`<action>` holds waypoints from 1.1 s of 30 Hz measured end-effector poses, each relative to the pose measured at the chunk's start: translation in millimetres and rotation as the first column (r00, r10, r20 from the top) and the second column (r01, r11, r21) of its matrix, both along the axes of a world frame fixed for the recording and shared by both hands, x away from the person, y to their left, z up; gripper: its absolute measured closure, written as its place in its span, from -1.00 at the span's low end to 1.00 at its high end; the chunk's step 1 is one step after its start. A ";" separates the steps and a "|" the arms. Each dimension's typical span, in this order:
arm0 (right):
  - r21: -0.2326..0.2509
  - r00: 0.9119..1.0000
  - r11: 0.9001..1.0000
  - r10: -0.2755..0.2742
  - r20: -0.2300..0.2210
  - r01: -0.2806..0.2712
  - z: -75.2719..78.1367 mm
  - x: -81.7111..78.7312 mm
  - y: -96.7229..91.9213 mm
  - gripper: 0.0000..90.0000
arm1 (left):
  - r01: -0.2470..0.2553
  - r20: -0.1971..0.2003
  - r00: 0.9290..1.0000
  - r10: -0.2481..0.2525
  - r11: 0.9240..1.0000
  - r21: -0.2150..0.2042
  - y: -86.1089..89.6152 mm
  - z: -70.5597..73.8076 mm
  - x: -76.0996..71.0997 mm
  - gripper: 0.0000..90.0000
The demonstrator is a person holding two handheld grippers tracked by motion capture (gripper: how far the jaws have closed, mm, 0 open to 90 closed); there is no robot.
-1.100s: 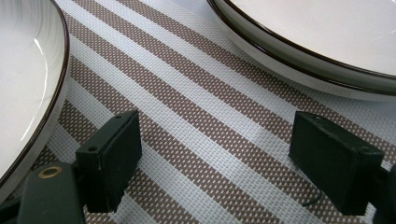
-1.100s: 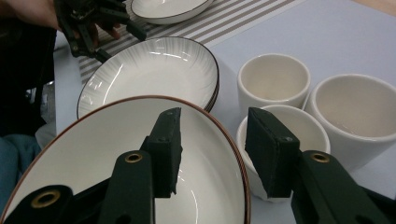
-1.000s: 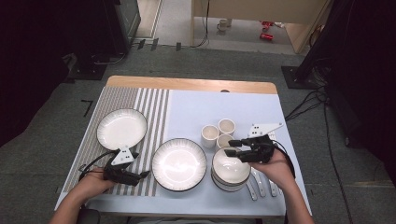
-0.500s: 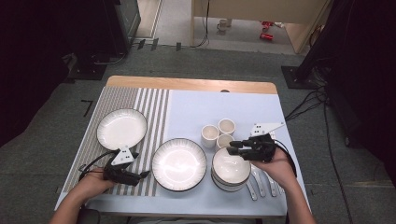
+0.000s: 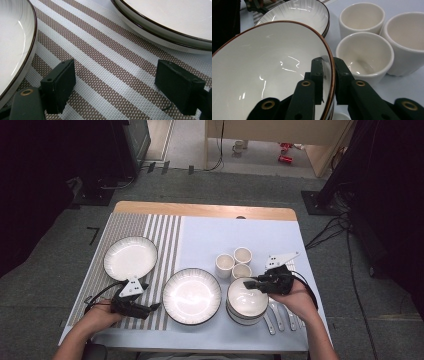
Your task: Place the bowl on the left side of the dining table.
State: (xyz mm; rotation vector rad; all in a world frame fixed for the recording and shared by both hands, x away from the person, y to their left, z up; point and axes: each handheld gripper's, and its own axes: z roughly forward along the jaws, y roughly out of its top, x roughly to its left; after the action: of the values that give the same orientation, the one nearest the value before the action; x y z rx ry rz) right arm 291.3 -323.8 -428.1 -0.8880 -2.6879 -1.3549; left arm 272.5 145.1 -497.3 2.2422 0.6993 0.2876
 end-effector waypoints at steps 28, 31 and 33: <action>0.049 0.992 0.993 -0.107 -0.072 0.111 12.3 -7.7 -7.1 0.81 | -0.011 0.000 1.000 0.011 1.000 0.002 -1.2 0.1 -0.5 -0.63; 0.061 0.988 0.988 -0.138 -0.075 0.142 14.3 -10.8 -9.9 0.81 | -0.011 0.000 1.000 0.011 1.000 0.000 -1.1 0.0 -0.4 -0.63; 0.069 0.985 0.985 -0.152 -0.080 0.157 15.4 -12.8 -11.5 0.81 | -0.011 0.000 1.000 0.011 1.000 0.000 -1.1 0.0 -0.5 -0.63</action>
State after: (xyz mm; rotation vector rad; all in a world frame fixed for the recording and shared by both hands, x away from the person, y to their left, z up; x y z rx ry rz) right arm 278.5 -335.3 -412.8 -1.1360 -2.5415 -1.4099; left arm 272.0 143.9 -497.3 2.2394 0.7120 0.2929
